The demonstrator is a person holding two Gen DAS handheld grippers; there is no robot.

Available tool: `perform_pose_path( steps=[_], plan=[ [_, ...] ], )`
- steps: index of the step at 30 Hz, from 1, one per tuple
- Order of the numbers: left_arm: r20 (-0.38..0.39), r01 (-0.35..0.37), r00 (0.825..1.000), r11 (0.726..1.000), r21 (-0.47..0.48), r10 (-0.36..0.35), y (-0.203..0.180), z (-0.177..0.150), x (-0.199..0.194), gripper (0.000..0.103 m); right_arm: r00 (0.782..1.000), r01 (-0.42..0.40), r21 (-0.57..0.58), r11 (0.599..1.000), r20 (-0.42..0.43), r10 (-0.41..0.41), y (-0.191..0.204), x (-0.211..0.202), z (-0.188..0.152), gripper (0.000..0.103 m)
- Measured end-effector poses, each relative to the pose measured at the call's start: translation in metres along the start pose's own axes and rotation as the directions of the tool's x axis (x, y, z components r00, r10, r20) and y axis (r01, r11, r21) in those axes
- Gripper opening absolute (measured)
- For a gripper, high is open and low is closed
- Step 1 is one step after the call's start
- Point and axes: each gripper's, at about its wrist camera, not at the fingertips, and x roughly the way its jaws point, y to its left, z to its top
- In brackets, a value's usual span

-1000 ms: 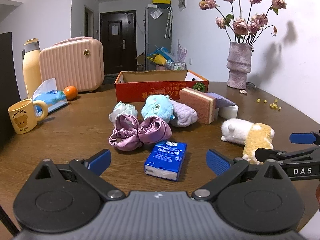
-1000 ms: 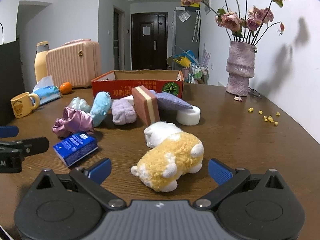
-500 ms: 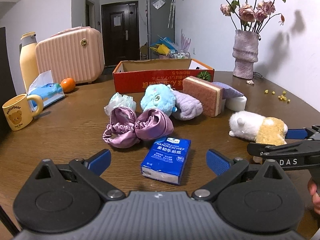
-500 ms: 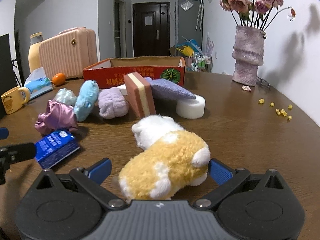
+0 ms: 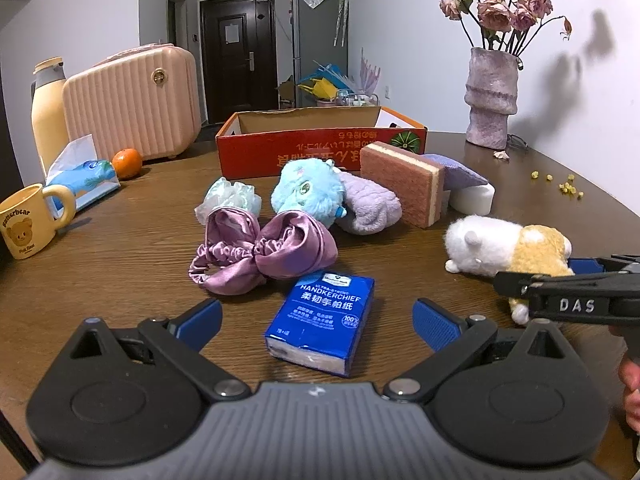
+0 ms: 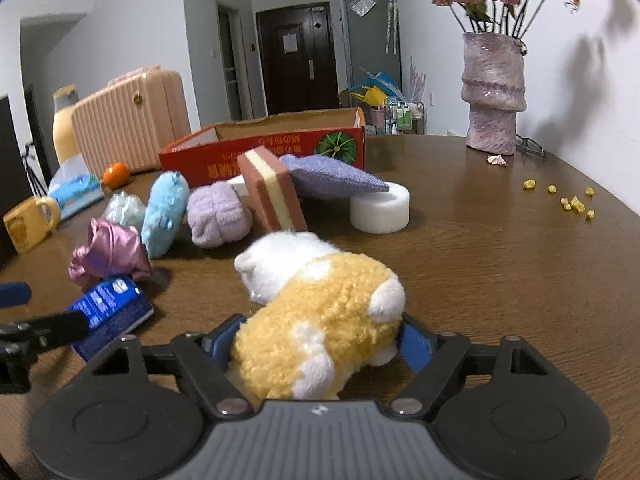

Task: Organize soft objects
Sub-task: 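Move the right gripper to the yellow-white plush toy and close on it, then grasp the blue handkerchief pack with the left gripper while the right gripper holds the plush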

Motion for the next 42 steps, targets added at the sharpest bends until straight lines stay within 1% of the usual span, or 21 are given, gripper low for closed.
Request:
perform_pose_path(
  steps=[4, 15, 23, 24, 26, 28, 32, 35, 36, 39, 42],
  plan=[
    [-0.004, -0.001, 1.0, 1.0, 0.004, 0.001, -0.001, 0.001, 0.002, 0.103, 1.0, -0.002, 0.039, 0.999, 0.028, 0.0, -0.006, -0.004, 0.0, 0.074],
    [-0.029, 0.002, 1.0, 1.0, 0.023, -0.001, -0.004, 0.01, 0.02, 0.103, 0.993, -0.018, 0.103, 0.995, 0.119, 0.006, -0.017, -0.017, 0.0, 0.071],
    [-0.053, -0.011, 0.999, 1.0, 0.002, 0.011, -0.001, 0.012, 0.037, 0.103, 0.989, -0.032, 0.109, 0.993, 0.148, 0.016, -0.018, -0.021, -0.001, 0.071],
    [-0.056, -0.009, 0.998, 1.0, -0.001, 0.009, 0.0, 0.012, 0.038, 0.101, 0.989, -0.034, 0.109, 0.994, 0.149, 0.018, -0.018, -0.021, -0.001, 0.071],
    [-0.065, -0.003, 0.998, 1.0, -0.004, 0.003, 0.0, 0.012, 0.041, 0.094, 0.988, -0.037, 0.107, 0.994, 0.151, 0.02, -0.018, -0.021, -0.001, 0.071],
    [-0.081, 0.016, 0.997, 1.0, -0.011, -0.016, 0.002, 0.011, 0.044, 0.082, 0.988, -0.038, 0.106, 0.994, 0.153, 0.022, -0.017, -0.021, -0.001, 0.071],
    [-0.11, 0.035, 0.993, 0.999, -0.016, -0.037, 0.003, 0.01, 0.05, 0.07, 0.988, -0.041, 0.101, 0.994, 0.155, 0.025, -0.016, -0.021, -0.001, 0.071],
    [-0.111, 0.05, 0.992, 0.999, -0.014, -0.051, 0.002, 0.009, 0.051, 0.063, 0.987, -0.047, 0.095, 0.994, 0.161, 0.031, -0.015, -0.021, -0.001, 0.071],
    [-0.114, 0.055, 0.992, 0.998, -0.013, -0.056, 0.002, 0.008, 0.052, 0.057, 0.986, -0.048, 0.093, 0.994, 0.162, 0.033, -0.014, -0.021, -0.001, 0.071],
    [-0.117, 0.081, 0.99, 0.997, -0.019, -0.082, 0.001, 0.008, 0.052, 0.053, 0.986, -0.051, 0.091, 0.995, 0.163, 0.035, -0.014, -0.021, -0.001, 0.071],
    [-0.113, 0.092, 0.989, 0.996, -0.021, -0.094, 0.001, 0.007, 0.051, 0.052, 0.985, -0.053, 0.088, 0.995, 0.168, 0.038, -0.013, -0.022, -0.001, 0.071]
  ],
)
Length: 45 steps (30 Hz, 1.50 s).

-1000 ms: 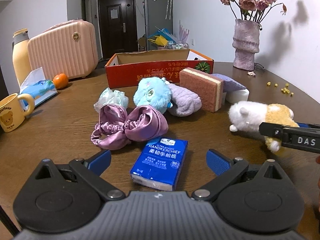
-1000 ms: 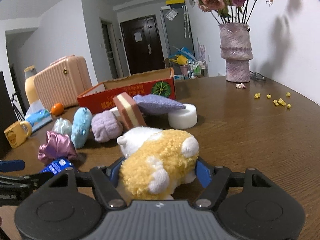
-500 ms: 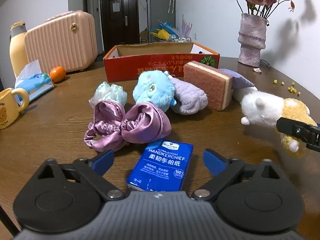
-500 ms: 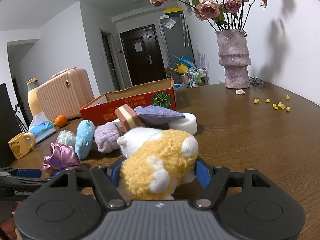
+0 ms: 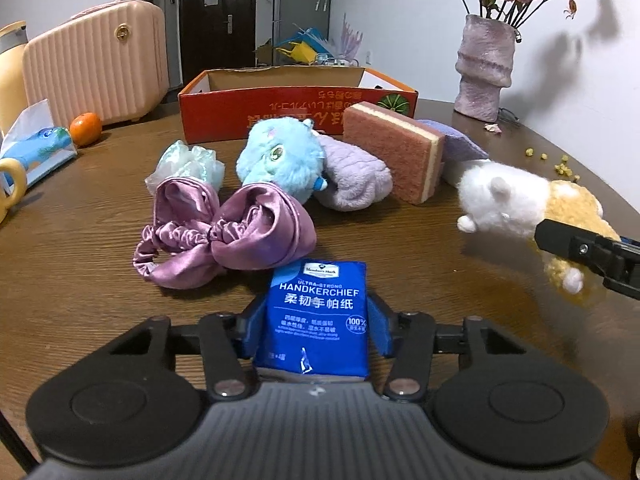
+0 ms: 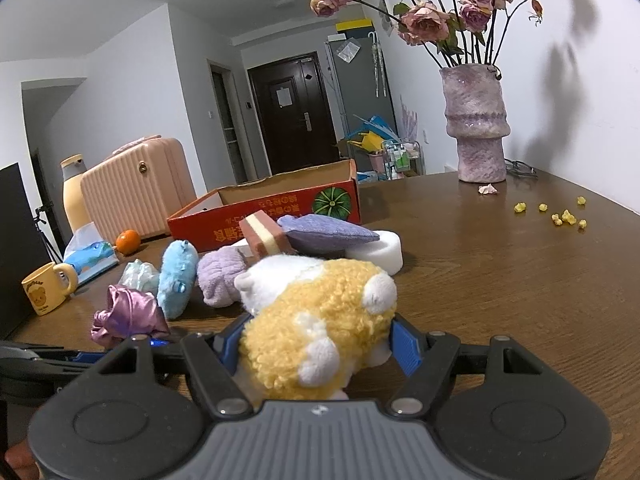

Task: Organize soft objects
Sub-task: 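Grasp the blue handkerchief pack with the left gripper while the right gripper holds the plush, then carry the plush and tissue pack with both grippers over the cardboard box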

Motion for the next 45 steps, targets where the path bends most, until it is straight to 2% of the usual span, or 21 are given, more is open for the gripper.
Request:
perform_pose_path(
  steps=[7, 22, 33, 45],
  plan=[
    [0.012, 0.018, 1.0, 1.0, 0.006, -0.019, -0.002, -0.002, -0.007, 0.052, 1.0, 0.0, -0.009, 1.0, 0.016, 0.0, 0.001, -0.001, 0.0, 0.071],
    [0.125, 0.047, 0.991, 0.998, 0.044, -0.053, -0.007, 0.004, -0.05, 0.052, 0.995, -0.013, -0.023, 1.0, 0.097, 0.015, 0.008, -0.017, 0.009, 0.071],
    [0.216, 0.031, 0.976, 0.999, 0.038, -0.038, 0.001, 0.026, -0.075, 0.052, 0.988, -0.018, -0.066, 0.998, 0.154, 0.028, 0.023, -0.024, 0.03, 0.071],
    [0.292, 0.026, 0.956, 0.999, 0.037, -0.036, 0.007, 0.061, -0.078, 0.052, 0.977, -0.022, -0.084, 0.996, 0.212, 0.039, 0.036, -0.015, 0.057, 0.071]
  ],
)
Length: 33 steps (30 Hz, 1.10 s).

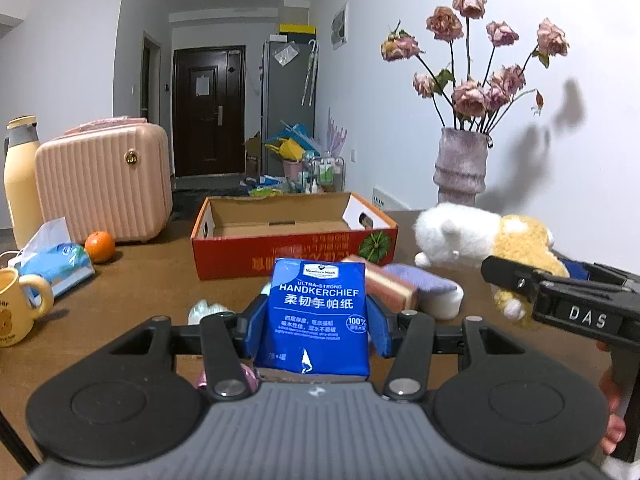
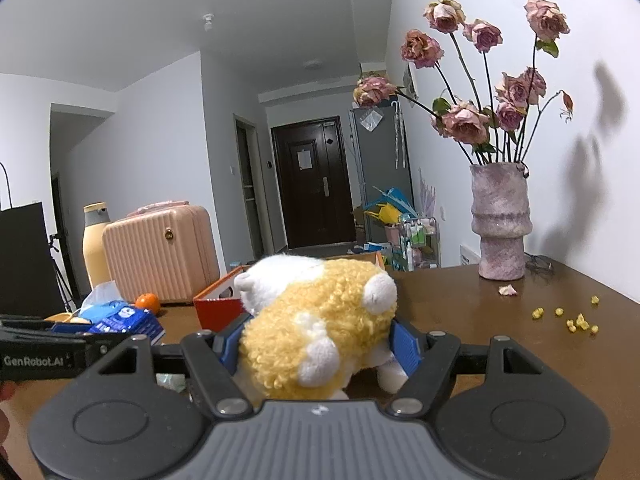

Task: Organize soft objects
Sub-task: 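Carry the plush and tissue pack with both grippers over the cardboard box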

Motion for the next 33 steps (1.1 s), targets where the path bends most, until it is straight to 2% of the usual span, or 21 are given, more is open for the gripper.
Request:
perform_pose_path(
  steps=[20, 33],
  plan=[
    [0.057, -0.023, 0.998, 0.999, -0.023, 0.024, 0.026, 0.04, 0.053, 0.052, 0.998, -0.009, -0.016, 1.0, 0.057, 0.01, 0.008, 0.06, 0.033, 0.071],
    [0.066, -0.027, 0.997, 0.999, -0.042, 0.03, 0.039, 0.061, 0.095, 0.052, 0.999, -0.032, -0.009, 0.999, 0.04, 0.032, 0.006, 0.11, 0.045, 0.071]
  ],
)
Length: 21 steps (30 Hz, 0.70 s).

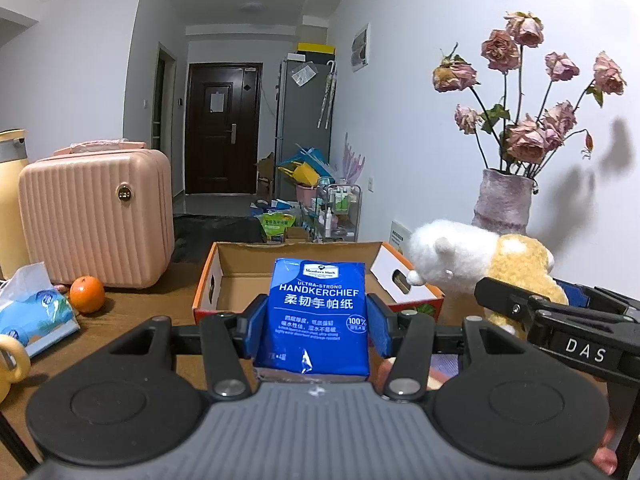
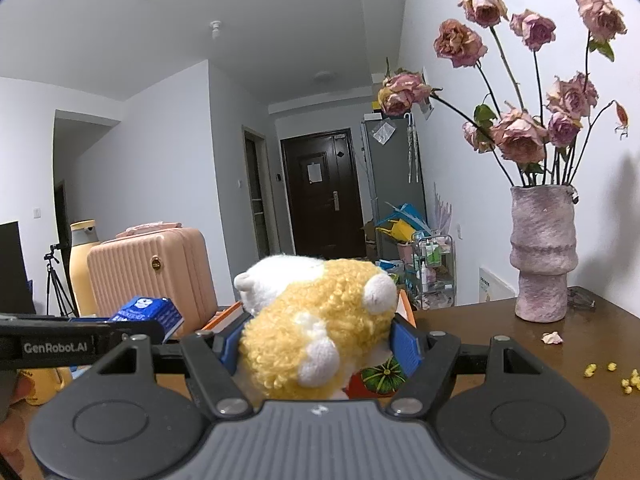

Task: Organize soft objects
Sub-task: 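Carry the plush and tissue pack with both grippers over the cardboard box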

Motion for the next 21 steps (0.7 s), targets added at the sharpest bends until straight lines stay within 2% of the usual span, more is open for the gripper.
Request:
perform_pose_path(
  steps=[21],
  plan=[
    [0.013, -0.022, 1.0, 1.0, 0.004, 0.022, 0.019, 0.029, 0.071, 0.052, 1.0, -0.017, -0.013, 1.0, -0.017, 0.017, -0.017, 0.082, 0.018, 0.071]
  ],
)
